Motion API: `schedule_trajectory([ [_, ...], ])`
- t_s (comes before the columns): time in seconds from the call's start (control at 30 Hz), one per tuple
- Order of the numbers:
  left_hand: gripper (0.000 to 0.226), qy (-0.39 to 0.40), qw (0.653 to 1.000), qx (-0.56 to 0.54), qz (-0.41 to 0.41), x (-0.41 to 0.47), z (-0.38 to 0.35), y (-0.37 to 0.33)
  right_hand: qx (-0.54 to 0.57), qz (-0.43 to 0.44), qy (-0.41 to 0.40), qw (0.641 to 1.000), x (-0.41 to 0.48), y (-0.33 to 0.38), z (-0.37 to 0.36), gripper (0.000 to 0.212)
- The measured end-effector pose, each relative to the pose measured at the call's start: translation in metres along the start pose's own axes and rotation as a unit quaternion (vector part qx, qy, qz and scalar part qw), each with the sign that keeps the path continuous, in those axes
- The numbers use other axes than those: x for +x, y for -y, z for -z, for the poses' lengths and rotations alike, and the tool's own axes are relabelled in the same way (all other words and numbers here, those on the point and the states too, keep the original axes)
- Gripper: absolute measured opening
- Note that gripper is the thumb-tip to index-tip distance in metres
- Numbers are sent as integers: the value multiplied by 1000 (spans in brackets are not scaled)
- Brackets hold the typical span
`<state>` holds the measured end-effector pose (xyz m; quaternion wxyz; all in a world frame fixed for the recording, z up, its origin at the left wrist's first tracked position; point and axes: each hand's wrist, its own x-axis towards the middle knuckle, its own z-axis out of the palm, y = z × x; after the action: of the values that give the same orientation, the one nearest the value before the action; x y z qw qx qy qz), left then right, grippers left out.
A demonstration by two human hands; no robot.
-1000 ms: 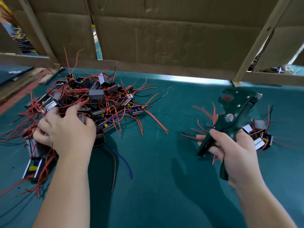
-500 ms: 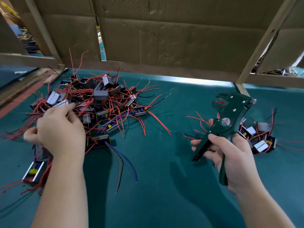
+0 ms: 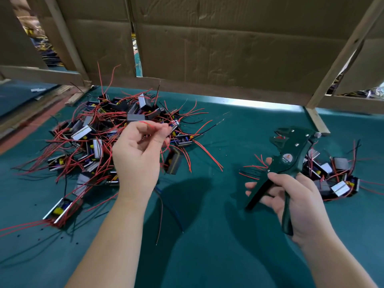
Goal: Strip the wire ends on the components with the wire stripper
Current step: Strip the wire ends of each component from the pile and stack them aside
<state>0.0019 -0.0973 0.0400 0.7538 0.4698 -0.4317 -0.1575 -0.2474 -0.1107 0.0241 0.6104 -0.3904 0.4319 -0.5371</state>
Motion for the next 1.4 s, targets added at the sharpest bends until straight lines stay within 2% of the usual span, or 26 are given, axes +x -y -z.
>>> schedule_trajectory([
  [0.07,9,-4,982,-164,93,-3,-9,-7,25,0,19,1000,-1,3,-1,14],
  [0.13,10,-16,955,-251,160,-3,-13,-10,63,-11,49,997,-4,7,-4,26],
  [0.2,10,-28,937,-283,201,-2,-15,-10,97,-22,80,992,-6,9,-7,37],
  [0.3,3,-12,938,-278,208,-4,-14,-7,105,-22,98,989,-8,10,-9,34],
  [0.4,13,50,971,-164,166,-9,-14,-2,103,-31,119,987,-11,9,-9,37],
  [0.5,11,145,986,26,79,-19,-17,5,102,-38,144,984,-12,8,-11,59],
  [0.57,11,229,963,143,24,-25,-18,9,106,-42,148,982,-13,8,-11,65],
  [0.63,11,299,930,214,2,-28,-19,9,111,-45,144,982,-13,8,-11,62],
  [0.73,12,352,889,291,-39,-32,-23,9,120,-48,138,982,-11,11,-10,60],
  [0.77,12,348,887,298,-53,-34,-25,9,120,-48,137,982,-11,11,-9,59],
  [0.83,13,315,909,268,-58,-37,-28,7,119,-52,136,982,-10,13,-8,53],
  [1.0,14,209,972,89,55,-34,-33,-3,99,-94,168,976,-11,15,-5,56],
  [1.07,13,189,977,31,95,-30,-33,-8,74,-122,184,973,-13,14,-7,65],
  [1.17,14,204,970,-42,129,-26,-30,-14,55,-144,220,963,-18,11,-13,60],
  [1.3,16,200,972,-9,122,-25,-29,-18,62,-156,301,939,-26,8,-19,66],
  [1.4,20,186,973,-6,137,-25,-30,-22,84,-162,323,929,-27,6,-22,63],
])
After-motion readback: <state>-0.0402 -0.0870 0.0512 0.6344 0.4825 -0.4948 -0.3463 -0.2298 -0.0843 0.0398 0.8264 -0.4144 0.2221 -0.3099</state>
